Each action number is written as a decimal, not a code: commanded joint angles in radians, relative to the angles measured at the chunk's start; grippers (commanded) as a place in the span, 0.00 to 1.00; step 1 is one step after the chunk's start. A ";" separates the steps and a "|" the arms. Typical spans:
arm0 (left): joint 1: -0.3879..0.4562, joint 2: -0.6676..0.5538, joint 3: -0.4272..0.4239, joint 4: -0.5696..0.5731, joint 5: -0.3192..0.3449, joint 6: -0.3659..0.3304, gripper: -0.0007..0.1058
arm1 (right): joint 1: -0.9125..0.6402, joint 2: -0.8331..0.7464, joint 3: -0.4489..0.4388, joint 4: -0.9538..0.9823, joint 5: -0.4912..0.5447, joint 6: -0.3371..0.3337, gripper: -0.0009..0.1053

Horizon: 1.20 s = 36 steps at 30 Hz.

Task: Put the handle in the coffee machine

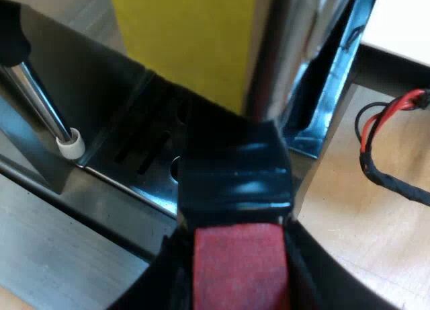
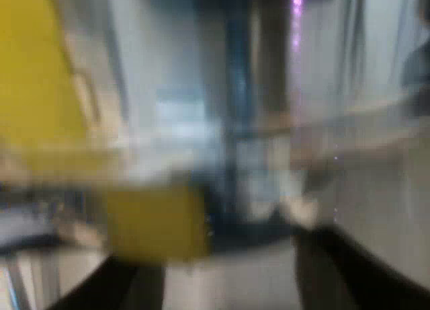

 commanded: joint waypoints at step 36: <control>0.000 -0.016 -0.032 0.007 0.157 0.000 0.01 | 0.044 -0.088 -0.074 -0.091 0.123 -0.112 0.29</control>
